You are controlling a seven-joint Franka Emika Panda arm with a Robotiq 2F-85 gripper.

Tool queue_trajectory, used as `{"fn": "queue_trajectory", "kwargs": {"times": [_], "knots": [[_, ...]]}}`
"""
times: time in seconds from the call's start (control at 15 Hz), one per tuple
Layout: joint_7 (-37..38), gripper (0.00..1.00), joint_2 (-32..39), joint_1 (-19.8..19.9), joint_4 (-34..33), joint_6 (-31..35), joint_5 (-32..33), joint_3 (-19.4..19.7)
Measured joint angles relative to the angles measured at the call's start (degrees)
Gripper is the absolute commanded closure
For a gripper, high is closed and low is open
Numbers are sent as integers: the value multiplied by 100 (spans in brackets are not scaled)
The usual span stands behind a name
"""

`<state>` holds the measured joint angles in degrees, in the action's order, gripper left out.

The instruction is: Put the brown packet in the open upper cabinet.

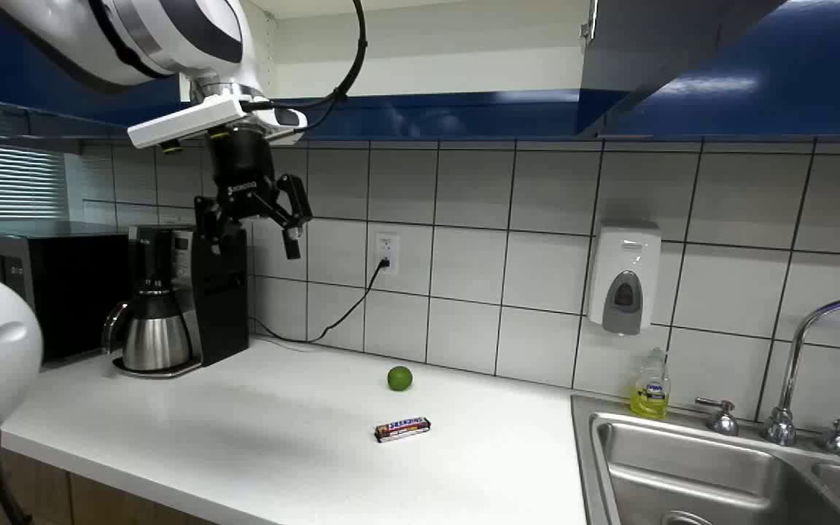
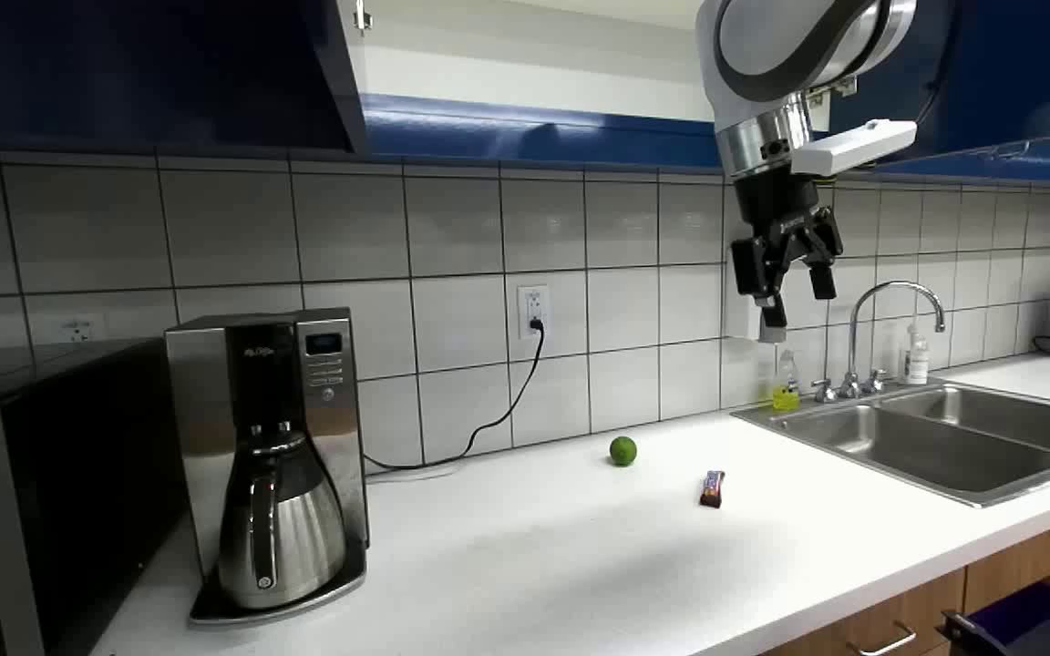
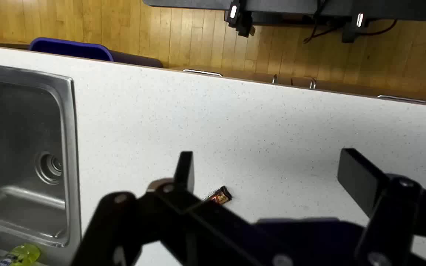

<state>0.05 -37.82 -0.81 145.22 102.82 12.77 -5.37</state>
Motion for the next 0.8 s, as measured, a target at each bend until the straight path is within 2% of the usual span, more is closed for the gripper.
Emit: {"fn": "queue_trajectory", "kwargs": {"times": [0.4,0.8], "knots": [[5,0,7,-12,2,9,-12,10],[308,0,3,-34,36,453,-583,168]]}}
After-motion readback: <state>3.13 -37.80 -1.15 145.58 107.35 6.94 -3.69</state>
